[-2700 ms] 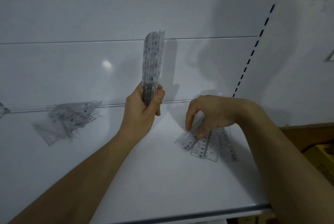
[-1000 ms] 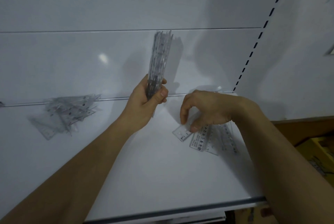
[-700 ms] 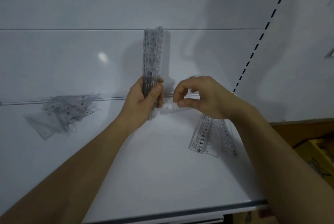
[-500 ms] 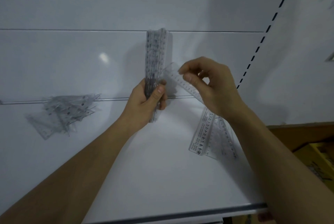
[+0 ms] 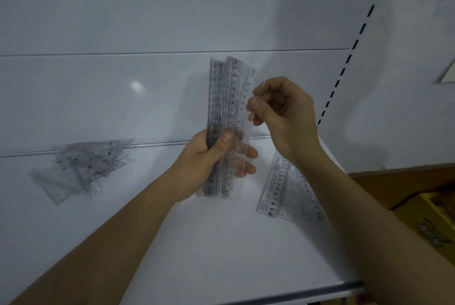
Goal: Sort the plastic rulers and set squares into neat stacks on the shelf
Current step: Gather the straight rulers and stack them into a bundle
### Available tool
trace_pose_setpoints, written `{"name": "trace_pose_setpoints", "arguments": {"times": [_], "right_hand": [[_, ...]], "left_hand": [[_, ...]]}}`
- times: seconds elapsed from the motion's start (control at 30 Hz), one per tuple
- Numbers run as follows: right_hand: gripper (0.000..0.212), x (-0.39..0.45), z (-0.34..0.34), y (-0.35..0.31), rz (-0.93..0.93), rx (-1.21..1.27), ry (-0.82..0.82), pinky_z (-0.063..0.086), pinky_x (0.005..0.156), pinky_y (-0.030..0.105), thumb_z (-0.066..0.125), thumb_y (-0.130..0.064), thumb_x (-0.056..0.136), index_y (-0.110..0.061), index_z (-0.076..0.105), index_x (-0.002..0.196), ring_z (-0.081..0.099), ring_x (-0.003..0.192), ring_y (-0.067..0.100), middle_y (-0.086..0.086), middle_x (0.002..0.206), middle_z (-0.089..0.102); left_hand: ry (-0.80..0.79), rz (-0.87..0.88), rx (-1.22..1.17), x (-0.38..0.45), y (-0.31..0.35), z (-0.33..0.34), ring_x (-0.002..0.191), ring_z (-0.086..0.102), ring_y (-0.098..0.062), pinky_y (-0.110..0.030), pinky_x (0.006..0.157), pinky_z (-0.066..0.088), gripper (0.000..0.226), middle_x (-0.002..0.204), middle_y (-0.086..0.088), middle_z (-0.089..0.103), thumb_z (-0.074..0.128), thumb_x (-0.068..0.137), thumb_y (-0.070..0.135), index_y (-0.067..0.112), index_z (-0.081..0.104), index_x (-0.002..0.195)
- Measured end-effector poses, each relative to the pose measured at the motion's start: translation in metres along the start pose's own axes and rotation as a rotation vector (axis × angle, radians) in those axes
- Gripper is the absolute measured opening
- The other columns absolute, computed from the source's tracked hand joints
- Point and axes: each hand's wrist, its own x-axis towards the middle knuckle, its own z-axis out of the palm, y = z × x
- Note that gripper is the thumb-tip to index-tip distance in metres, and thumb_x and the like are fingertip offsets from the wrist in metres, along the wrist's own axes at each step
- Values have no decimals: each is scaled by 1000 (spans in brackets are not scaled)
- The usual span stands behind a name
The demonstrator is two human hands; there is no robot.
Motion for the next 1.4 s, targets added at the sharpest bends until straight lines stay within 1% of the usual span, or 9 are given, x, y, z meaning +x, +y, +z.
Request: {"name": "trace_pose_setpoints", "arguments": {"times": [0.23,0.3,0.43,0.53,0.7,1.03,1.13,1.27,1.4], "right_hand": [[12,1,-8,8,-41,-444,-66,56,67,29,64,-28,98,-18,64,106,66,67,11,-6,79,68],[11,4,-21,7,-35,-603,-276,55,72,31,61,-23,99,-20,67,107,66,73,10,-8,83,69],[29,5,-42,-3,222,-860,-1014,50,94,34,72,-20,87,-42,72,105,57,104,2,-20,109,63],[41,0,-46,-7,372,-934,-1175,45,105,38,82,-24,77,-49,69,106,46,119,9,-19,122,53],[32,0,-43,-4,326,-971,-1102,50,99,42,88,-26,72,-42,73,95,38,116,10,-14,115,53],[14,4,-38,-7,156,-641,-973,45,95,24,82,-18,83,-28,72,84,65,95,4,-16,90,71],[11,5,-38,-13,57,-480,-763,40,84,22,81,-17,84,-21,71,87,64,90,8,-12,89,71],[14,6,-30,-13,-39,-94,-447,47,67,47,77,-2,84,-8,70,95,60,76,28,0,84,68],[18,5,-20,-7,0,51,-217,53,68,31,72,1,88,-2,72,106,61,73,14,2,81,68]], "left_hand": [[60,56,101,3,-4,-1,74,63,-33,-48,73,55,44,88,-14,64,52,98,35,-4,54,118],[150,129,157,5,-3,-1,72,63,-30,-42,72,56,40,85,-14,62,50,97,29,-5,53,119],[255,213,205,6,-1,-2,70,59,-29,-34,71,55,37,87,-21,58,49,97,25,-3,51,120],[260,194,209,6,-2,0,70,59,-27,-35,71,55,35,87,-20,57,49,97,25,-2,52,119],[271,174,209,7,-3,0,70,59,-27,-36,71,57,33,86,-17,59,50,96,27,2,54,117],[286,167,200,9,-3,-1,70,60,-28,-29,66,54,41,87,-17,59,50,95,29,-3,52,121],[302,171,221,9,-2,0,73,66,-19,-27,69,55,36,88,-11,63,51,95,27,-1,55,117],[275,156,187,9,-4,-1,91,71,-30,-44,79,60,44,104,-21,69,51,96,27,-5,52,126],[232,158,156,7,-2,3,101,71,-29,-39,82,60,43,114,-15,71,48,97,25,-1,51,131]]}}
